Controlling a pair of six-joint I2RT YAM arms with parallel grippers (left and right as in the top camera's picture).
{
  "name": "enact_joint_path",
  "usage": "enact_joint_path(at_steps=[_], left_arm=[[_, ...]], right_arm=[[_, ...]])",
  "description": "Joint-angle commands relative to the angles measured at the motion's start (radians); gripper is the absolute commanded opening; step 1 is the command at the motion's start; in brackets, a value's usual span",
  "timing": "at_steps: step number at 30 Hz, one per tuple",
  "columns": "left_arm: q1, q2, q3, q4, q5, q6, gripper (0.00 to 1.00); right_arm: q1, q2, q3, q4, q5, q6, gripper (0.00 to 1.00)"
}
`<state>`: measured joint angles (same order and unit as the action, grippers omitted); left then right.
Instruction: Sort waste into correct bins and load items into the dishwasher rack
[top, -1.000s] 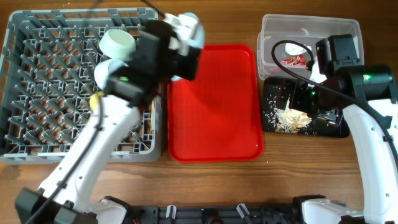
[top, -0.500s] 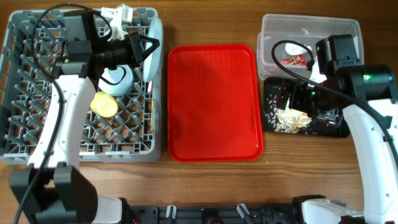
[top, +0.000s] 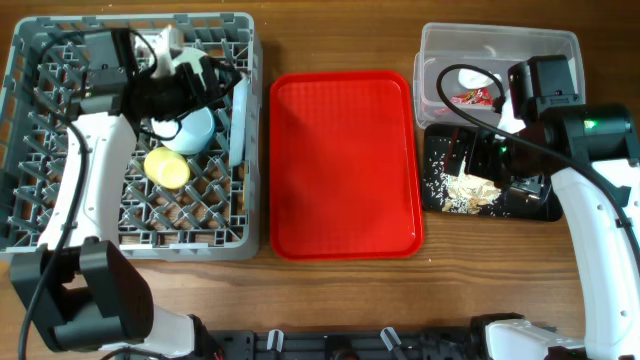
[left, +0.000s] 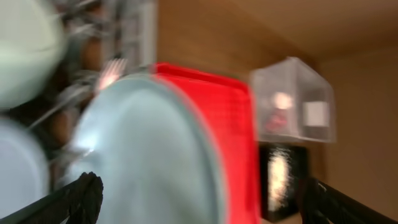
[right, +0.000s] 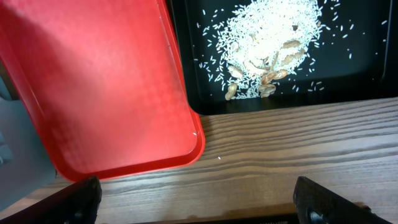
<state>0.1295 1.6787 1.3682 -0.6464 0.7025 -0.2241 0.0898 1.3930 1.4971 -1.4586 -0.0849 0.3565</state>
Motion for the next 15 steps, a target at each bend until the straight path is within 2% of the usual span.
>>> enact_joint_path(at_steps=[1,5,6,8,11,13,15], left_arm=[[0.013,-0.048,0.014,-0.044,-0.212,0.0,1.0],[0.01,-0.127,0.014,-0.137,-0.421,-0.032,1.0],[0.01,-0.137,0.014,-0.168,-0.467,-0.054,1.0],[0.01,-0.145,0.014,-0.263,-0.554,-0.077,1.0],[0.01,-0.144,0.012,-0.356,-0.618,-0.076,1.0],[0.01,-0.144,0.012,-0.418,-0.626,-0.076,1.0],[0.01,-0.144,0.011,-0.486,-0.626,-0.071,1.0]], right_arm=[[-0.004,-0.002,0.016,0.051,-0.015,-0.017,1.0],[0.004,-0.001,0.016,0.246,-0.153,-0.076,1.0],[0.011,0.002,0.016,0.288,-0.153,-0.076,1.0],[0.036,0.023,0.016,0.479,-0.151,-0.077,1.0],[0.05,0.06,0.016,0.599,-0.112,-0.095,1.0],[0.048,0.082,0.016,0.578,-0.084,-0.099,1.0],[0.047,0.095,0.015,0.483,-0.071,-0.113,1.0]])
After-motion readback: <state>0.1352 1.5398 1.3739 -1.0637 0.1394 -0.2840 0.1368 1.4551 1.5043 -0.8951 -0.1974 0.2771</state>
